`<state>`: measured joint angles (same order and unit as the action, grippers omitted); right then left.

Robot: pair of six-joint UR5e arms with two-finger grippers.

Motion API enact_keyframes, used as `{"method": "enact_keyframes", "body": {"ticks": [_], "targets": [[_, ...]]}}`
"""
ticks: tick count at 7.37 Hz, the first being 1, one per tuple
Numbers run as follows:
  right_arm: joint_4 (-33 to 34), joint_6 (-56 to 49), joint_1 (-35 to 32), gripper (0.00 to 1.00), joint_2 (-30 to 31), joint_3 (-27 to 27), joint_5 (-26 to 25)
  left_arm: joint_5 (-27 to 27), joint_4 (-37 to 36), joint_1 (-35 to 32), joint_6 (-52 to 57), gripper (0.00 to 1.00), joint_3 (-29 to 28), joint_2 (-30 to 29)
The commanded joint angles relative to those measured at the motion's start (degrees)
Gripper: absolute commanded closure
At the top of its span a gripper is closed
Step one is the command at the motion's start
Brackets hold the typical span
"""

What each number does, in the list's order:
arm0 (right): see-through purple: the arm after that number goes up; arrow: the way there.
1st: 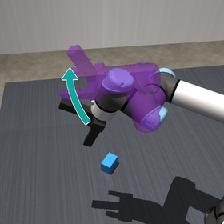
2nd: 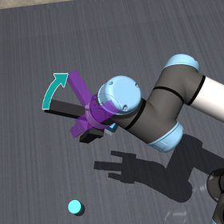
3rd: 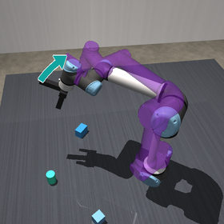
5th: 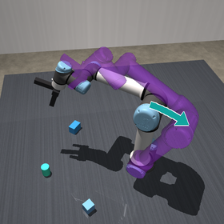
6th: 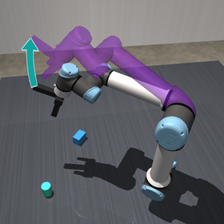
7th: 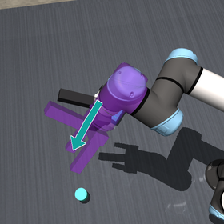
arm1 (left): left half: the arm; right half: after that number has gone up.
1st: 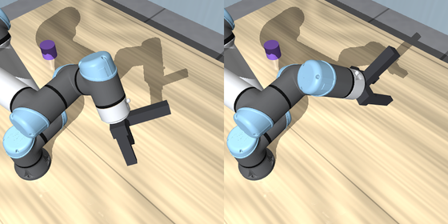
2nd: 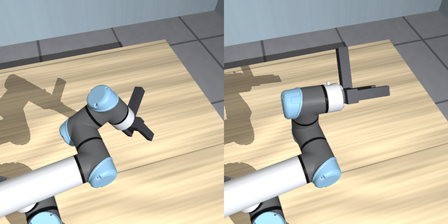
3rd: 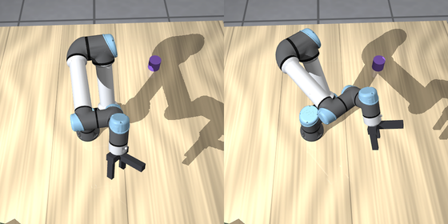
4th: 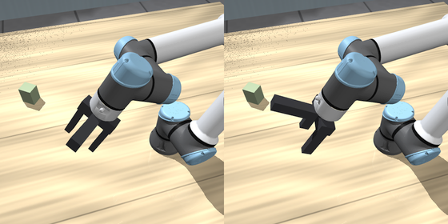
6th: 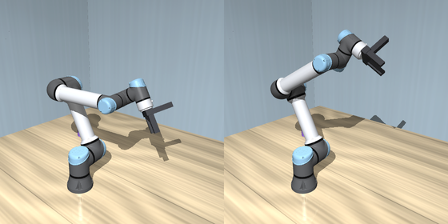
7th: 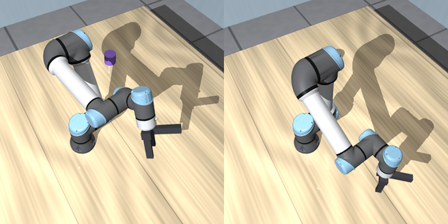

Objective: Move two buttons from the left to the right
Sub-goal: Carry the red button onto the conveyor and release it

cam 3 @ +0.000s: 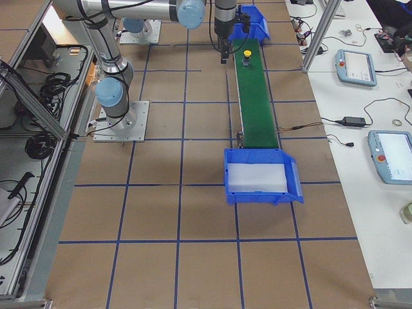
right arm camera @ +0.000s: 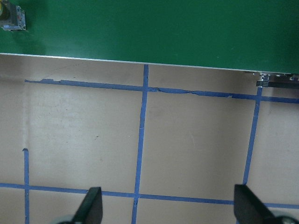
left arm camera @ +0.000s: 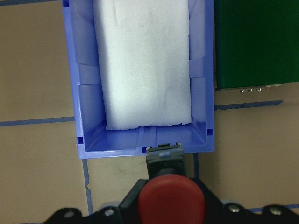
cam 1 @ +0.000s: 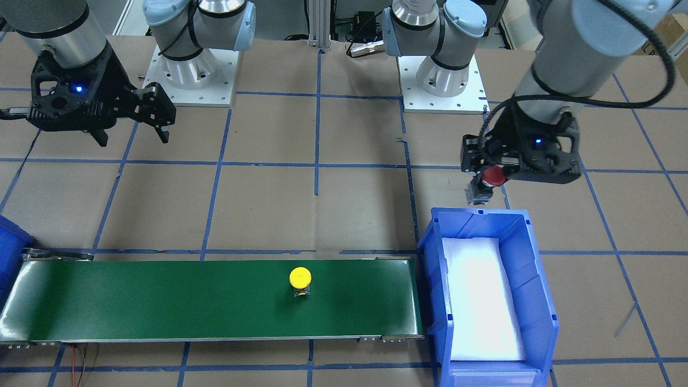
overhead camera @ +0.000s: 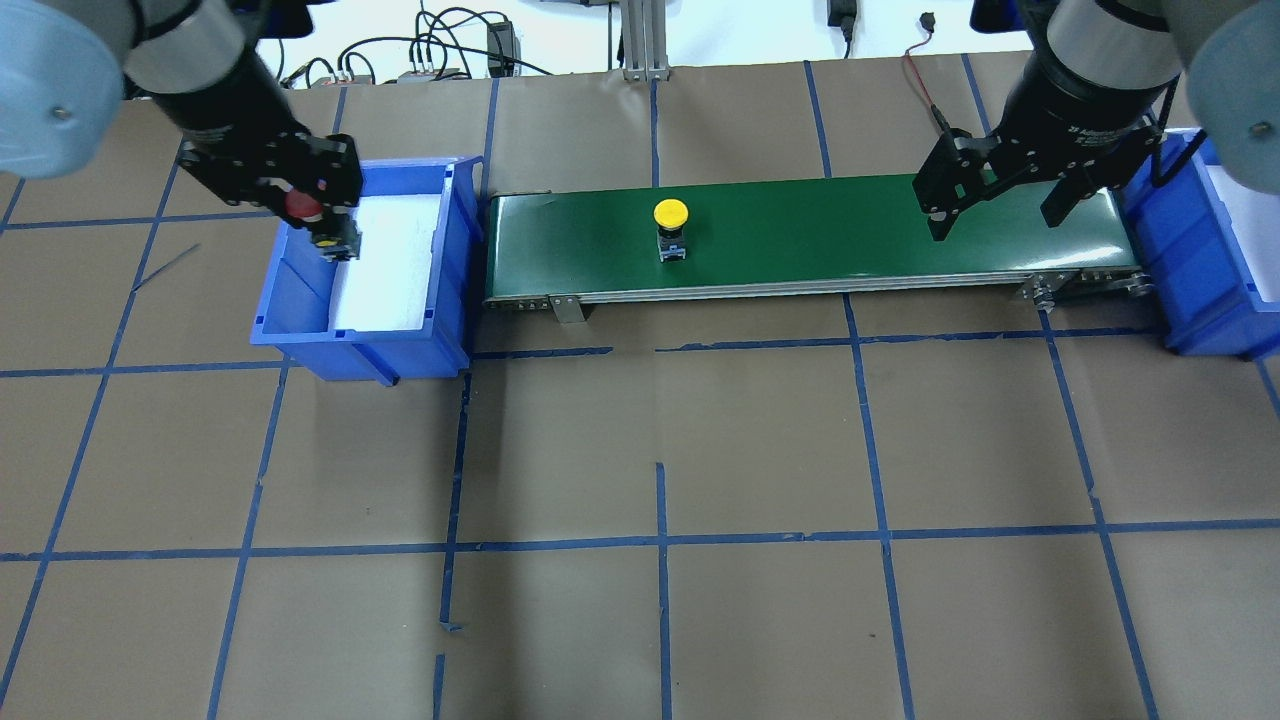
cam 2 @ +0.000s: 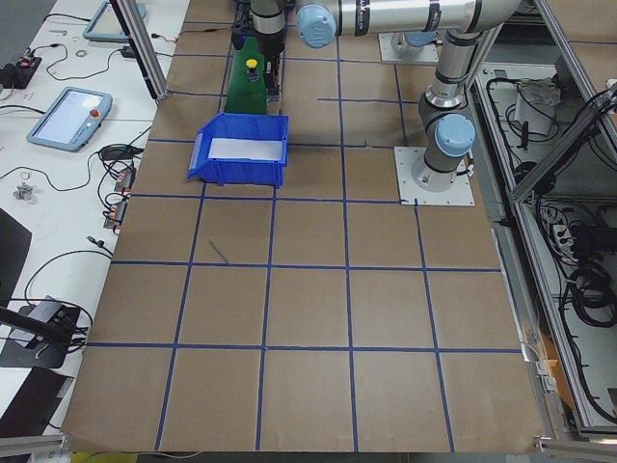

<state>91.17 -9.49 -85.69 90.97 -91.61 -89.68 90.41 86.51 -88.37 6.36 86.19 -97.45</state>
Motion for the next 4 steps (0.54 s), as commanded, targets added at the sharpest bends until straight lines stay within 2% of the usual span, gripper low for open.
{"method": "enact_keyframes", "body": {"ticks": [1,3,4], "targets": [[-0.03,0.0,0.0,0.0,0.0,-0.06,0.03,0.55,-5.36,-7.75,-8.87,0.73,-0.58,-4.48],[-0.03,0.0,0.0,0.0,0.0,-0.06,0.03,1.96,-10.71,-8.31,-9.26,0.74,-3.2,-10.09],[-0.03,0.0,0.0,0.0,0.0,-0.06,0.12,1.96,-10.83,-8.31,-9.26,0.76,-7.83,-15.35]]}}
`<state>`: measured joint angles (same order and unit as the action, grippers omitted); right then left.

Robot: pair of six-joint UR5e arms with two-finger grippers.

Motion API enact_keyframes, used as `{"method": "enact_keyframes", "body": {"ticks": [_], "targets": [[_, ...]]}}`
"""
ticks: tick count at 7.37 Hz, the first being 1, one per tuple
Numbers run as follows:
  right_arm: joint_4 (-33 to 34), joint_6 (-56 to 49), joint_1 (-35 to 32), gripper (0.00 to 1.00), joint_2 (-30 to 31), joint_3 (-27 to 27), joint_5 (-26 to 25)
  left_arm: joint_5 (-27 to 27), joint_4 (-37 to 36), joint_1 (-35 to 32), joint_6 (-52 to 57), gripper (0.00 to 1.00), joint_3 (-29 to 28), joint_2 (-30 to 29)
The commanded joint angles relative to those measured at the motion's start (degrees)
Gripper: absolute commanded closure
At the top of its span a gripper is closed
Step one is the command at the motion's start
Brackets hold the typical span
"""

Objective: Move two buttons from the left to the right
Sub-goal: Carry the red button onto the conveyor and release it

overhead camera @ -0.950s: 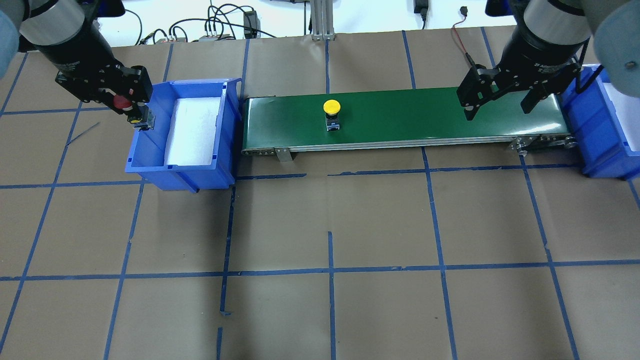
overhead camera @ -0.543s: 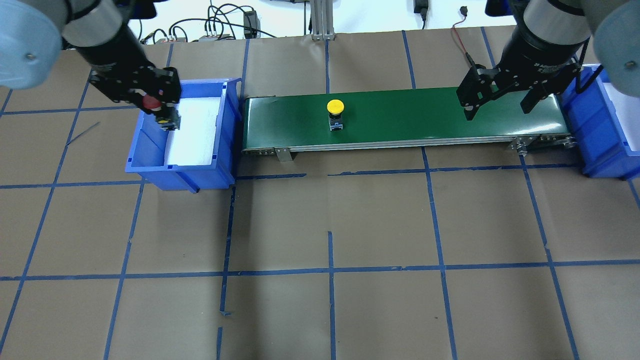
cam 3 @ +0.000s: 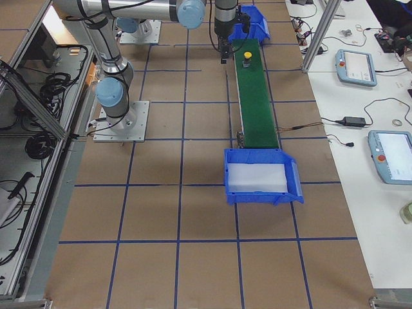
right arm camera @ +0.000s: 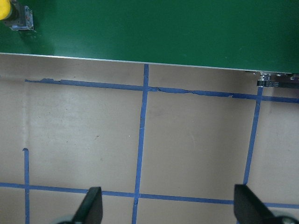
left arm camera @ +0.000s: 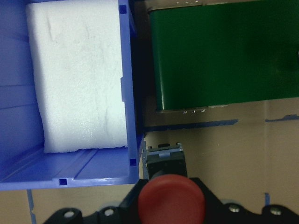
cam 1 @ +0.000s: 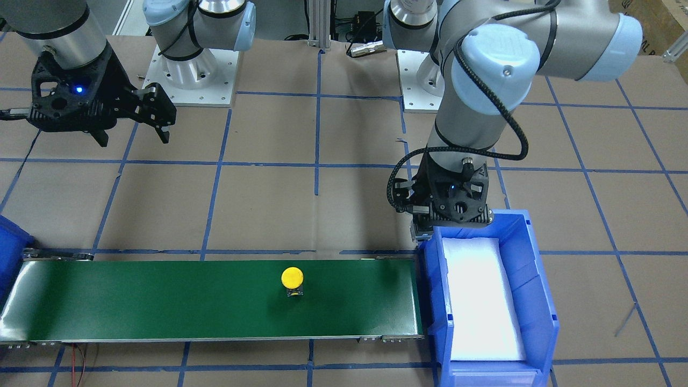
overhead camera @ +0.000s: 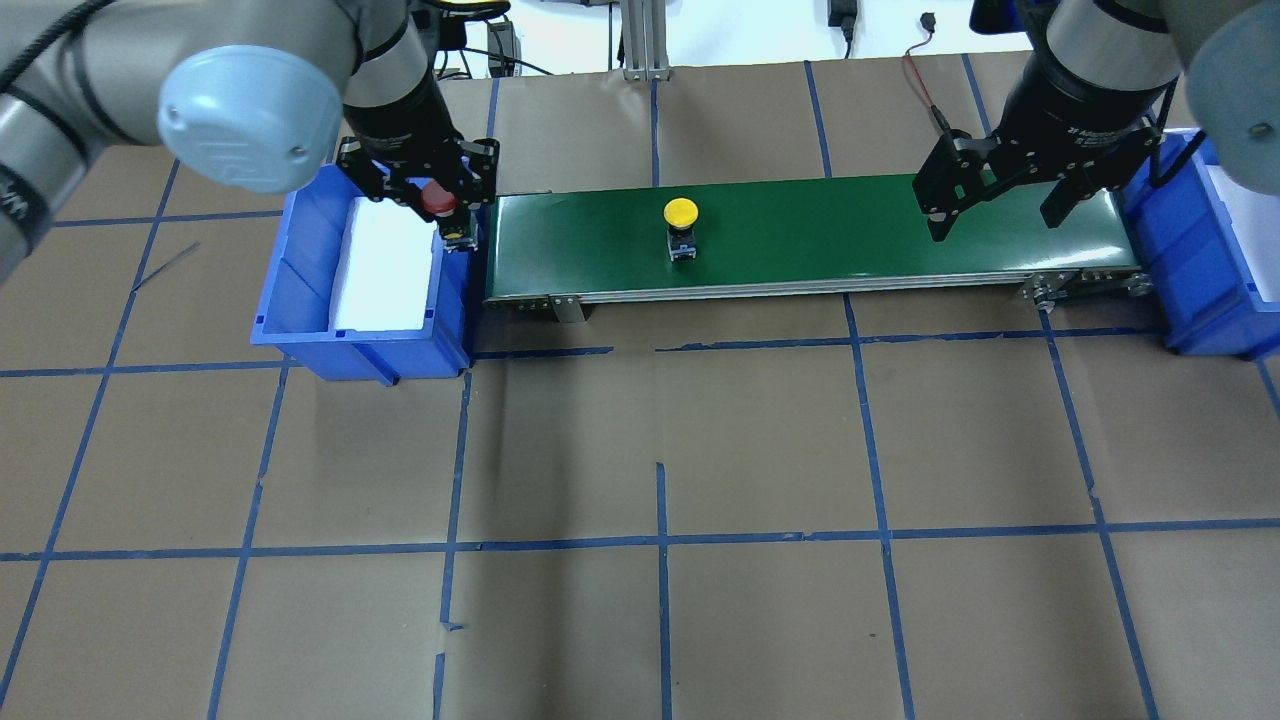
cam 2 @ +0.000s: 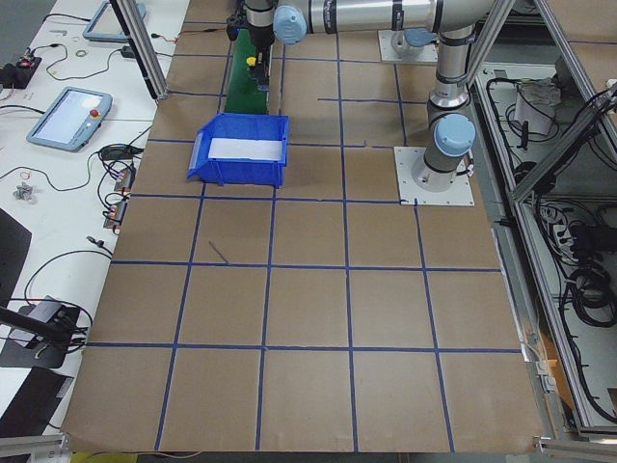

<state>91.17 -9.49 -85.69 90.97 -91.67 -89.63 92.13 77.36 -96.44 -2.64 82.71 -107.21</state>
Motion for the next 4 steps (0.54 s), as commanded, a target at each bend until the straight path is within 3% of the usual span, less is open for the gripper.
{"method": "enact_keyframes", "body": {"ticks": [1,4], "targets": [[0.06,0.0,0.0,0.0,0.0,-0.61,-0.02,0.15,-1.6,-0.24,-0.26,0.76,-6.66,-8.51],[0.15,0.0,0.0,0.0,0.0,-0.71,-0.11,-0.99,-1.95,-0.33,-1.31,0.76,-5.11,-11.96]]}}
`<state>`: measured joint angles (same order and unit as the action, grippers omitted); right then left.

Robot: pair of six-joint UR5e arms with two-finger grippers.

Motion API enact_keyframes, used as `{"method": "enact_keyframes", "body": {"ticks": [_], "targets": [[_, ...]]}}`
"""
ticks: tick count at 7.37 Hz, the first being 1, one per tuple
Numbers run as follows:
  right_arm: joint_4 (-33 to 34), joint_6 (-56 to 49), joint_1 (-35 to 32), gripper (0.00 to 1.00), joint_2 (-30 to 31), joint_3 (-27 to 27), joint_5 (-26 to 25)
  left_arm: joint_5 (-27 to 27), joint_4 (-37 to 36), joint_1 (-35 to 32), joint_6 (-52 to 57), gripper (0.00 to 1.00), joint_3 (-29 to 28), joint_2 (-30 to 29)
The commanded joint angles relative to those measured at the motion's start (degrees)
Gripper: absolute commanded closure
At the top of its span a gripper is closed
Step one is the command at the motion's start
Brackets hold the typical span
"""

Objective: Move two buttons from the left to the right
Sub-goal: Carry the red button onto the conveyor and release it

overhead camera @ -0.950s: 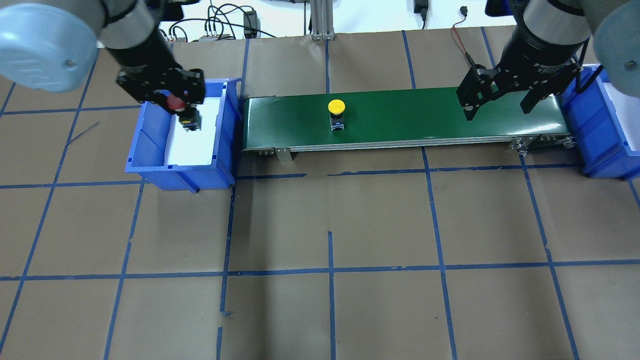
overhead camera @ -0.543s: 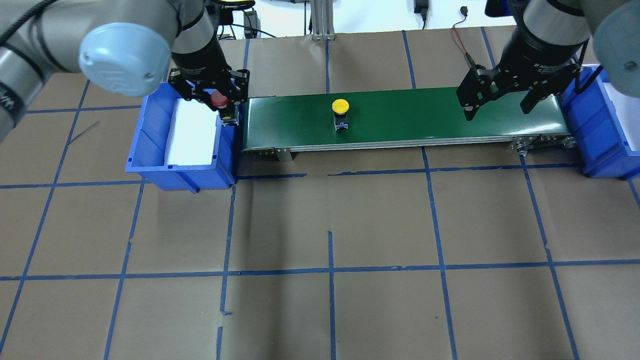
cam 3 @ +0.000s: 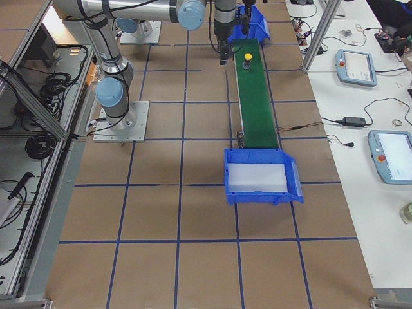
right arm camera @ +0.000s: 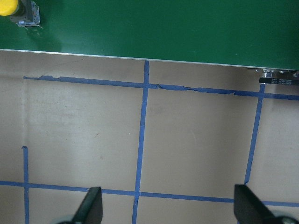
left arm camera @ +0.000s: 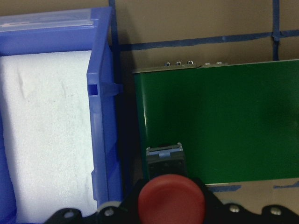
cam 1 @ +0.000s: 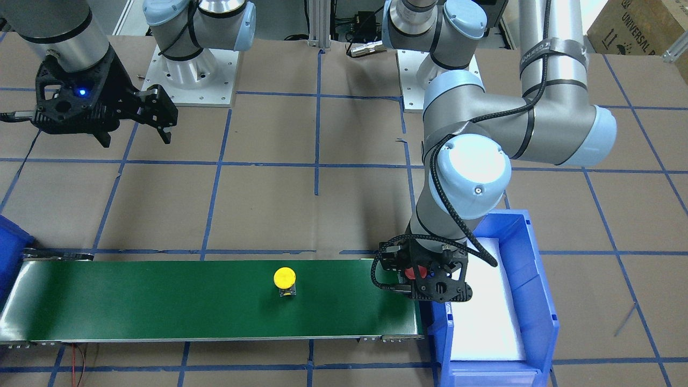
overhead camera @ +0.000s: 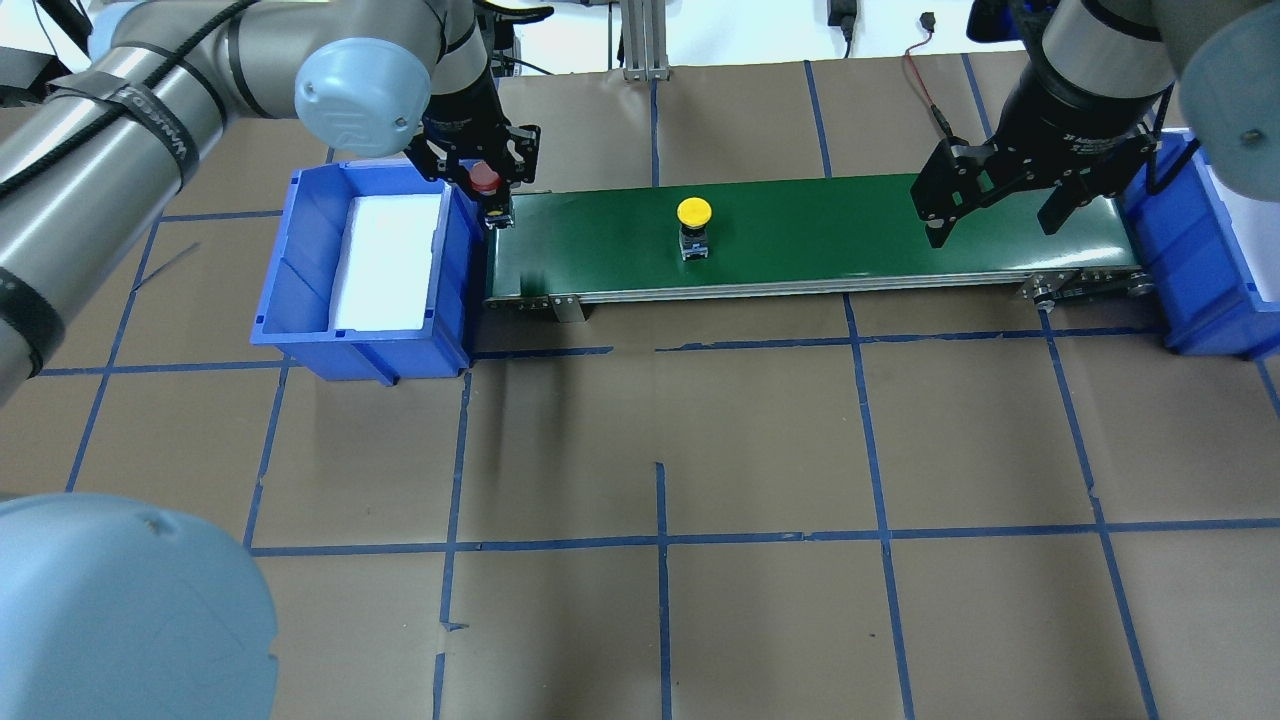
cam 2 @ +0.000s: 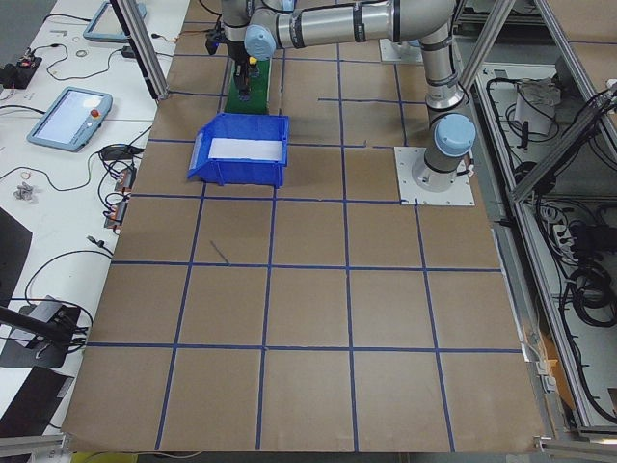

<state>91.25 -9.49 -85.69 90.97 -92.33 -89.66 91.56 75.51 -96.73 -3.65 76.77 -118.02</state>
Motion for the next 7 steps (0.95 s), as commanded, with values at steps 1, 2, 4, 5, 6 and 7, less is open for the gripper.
{"method": "enact_keyframes", "body": {"ticks": [1,2,4,5,6,7], "targets": [[0.07,0.0,0.0,0.0,0.0,-0.05,-0.07,-2.94,-1.14,-0.04,-0.3,0.76,2.41,-1.16],[0.07,0.0,0.0,0.0,0.0,-0.05,-0.07,-3.22,-2.2,-0.04,-0.48,0.76,2.86,-1.34],[0.16,0.0,0.0,0.0,0.0,-0.05,-0.07,-3.14,-3.69,-0.04,-0.48,0.76,3.91,-2.12],[0.16,0.0,0.0,0.0,0.0,-0.05,-0.07,-2.88,-4.49,-0.04,-0.48,0.75,4.18,-2.13],[0.16,0.0,0.0,0.0,0.0,-0.05,-0.07,-2.96,-4.58,-0.04,-0.39,0.7,4.27,-2.22],[0.16,0.0,0.0,0.0,0.0,-0.05,-0.07,-3.22,-4.58,-0.04,-0.39,0.45,4.27,-2.3]]}}
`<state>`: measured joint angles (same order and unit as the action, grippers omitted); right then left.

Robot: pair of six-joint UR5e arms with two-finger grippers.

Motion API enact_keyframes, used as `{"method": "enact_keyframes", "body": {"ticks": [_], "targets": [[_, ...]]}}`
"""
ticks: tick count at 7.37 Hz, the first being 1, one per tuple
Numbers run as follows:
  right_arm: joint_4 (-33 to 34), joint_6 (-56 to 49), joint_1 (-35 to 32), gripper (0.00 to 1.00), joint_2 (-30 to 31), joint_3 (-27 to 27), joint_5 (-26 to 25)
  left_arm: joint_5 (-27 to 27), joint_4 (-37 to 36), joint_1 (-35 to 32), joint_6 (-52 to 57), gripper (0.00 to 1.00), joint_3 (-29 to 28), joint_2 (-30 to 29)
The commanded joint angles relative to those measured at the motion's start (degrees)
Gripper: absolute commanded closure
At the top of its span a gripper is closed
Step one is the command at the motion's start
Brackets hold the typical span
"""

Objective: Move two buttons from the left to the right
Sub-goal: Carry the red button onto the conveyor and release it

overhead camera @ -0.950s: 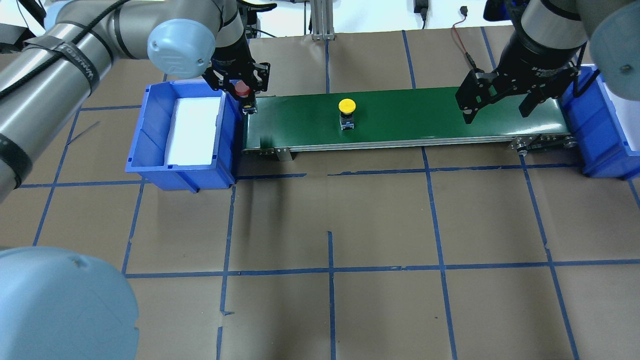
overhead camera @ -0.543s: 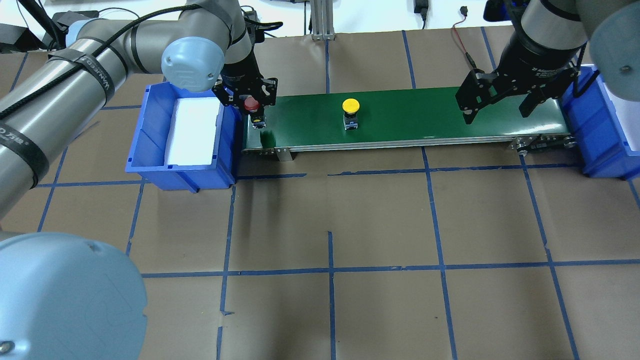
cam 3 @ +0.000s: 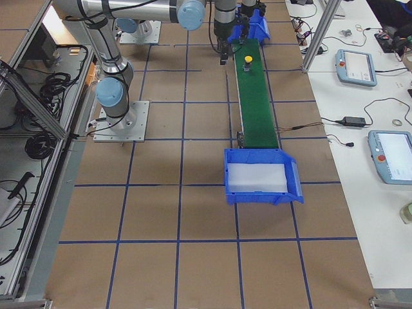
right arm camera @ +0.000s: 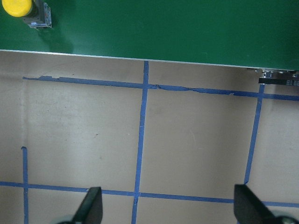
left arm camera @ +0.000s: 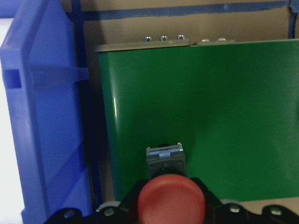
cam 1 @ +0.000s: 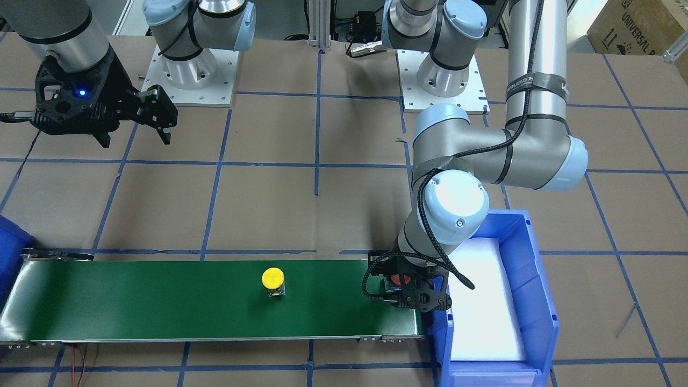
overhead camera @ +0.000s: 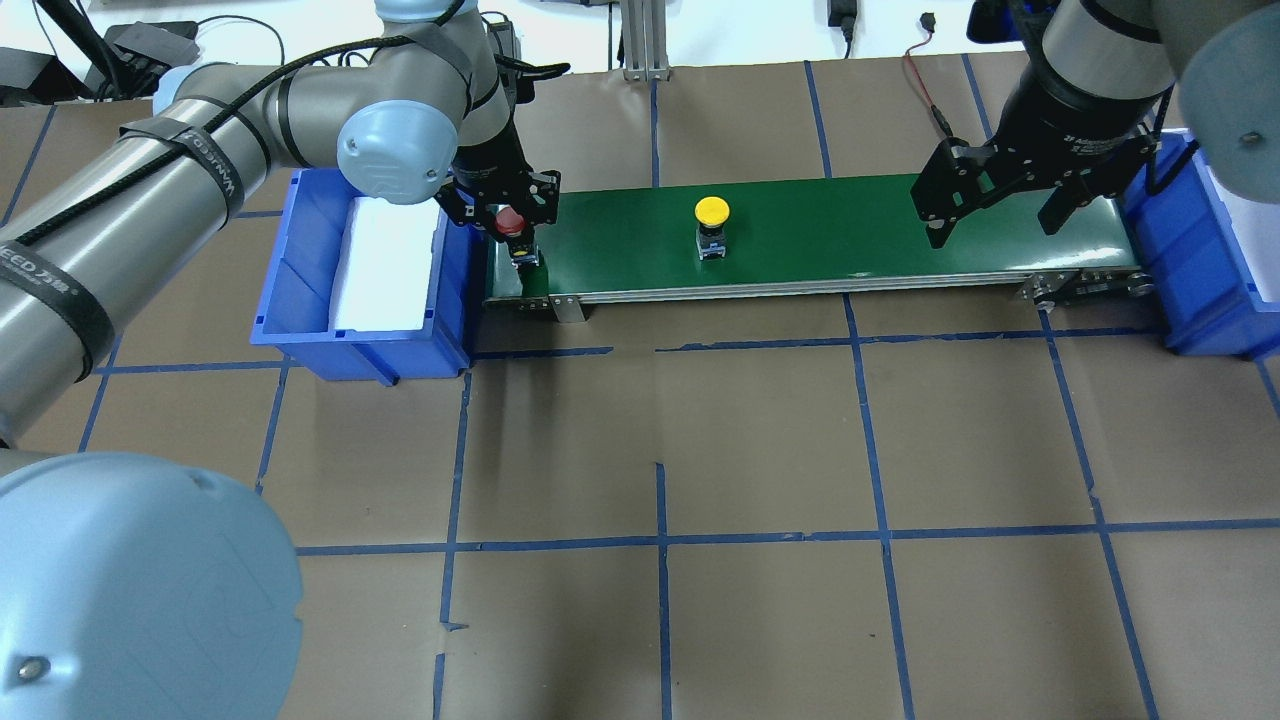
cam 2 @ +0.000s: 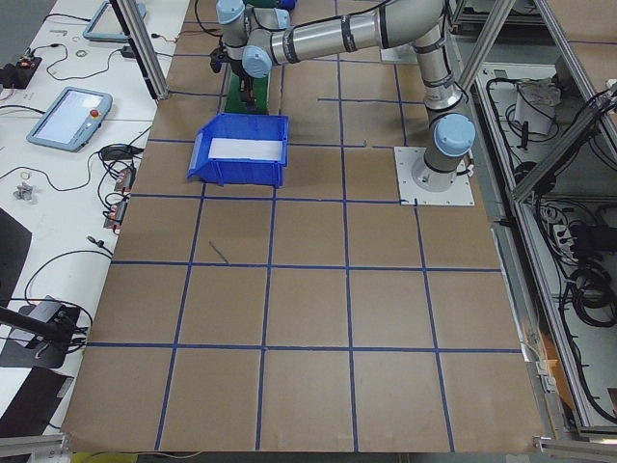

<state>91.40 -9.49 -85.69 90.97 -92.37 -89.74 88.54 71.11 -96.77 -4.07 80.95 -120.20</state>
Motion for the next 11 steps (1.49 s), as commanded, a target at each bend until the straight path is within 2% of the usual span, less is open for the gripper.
{"method": "enact_keyframes", "body": {"ticks": [1,3,7,8,9,10,11], "targets": [[0.0,0.0,0.0,0.0,0.0,-0.09,0.0,-0.21,-0.19,0.0,0.11,0.29,0.0,-0.13],[-0.08,0.0,0.0,0.0,0.0,0.0,0.0,0.58,0.51,-0.09,0.38,0.15,-0.17,3.1],[-0.08,0.0,0.0,0.0,0.0,0.0,0.0,0.67,19.54,0.0,1.43,0.03,0.44,20.31],[0.0,0.0,0.0,0.0,0.0,0.0,0.0,0.67,22.2,0.09,1.52,0.0,1.92,23.57],[0.0,0.0,0.0,0.0,0.0,0.09,0.0,0.58,23.53,0.0,2.13,0.0,6.63,26.04],[0.35,-0.26,0.17,0.0,-0.44,1.22,0.26,1.36,21.89,0.09,2.14,0.0,9.9,28.59],[0.27,-1.13,0.26,0.0,-0.79,1.93,0.09,4.24,19.0,0.26,1.79,0.0,10.19,29.57]]}}
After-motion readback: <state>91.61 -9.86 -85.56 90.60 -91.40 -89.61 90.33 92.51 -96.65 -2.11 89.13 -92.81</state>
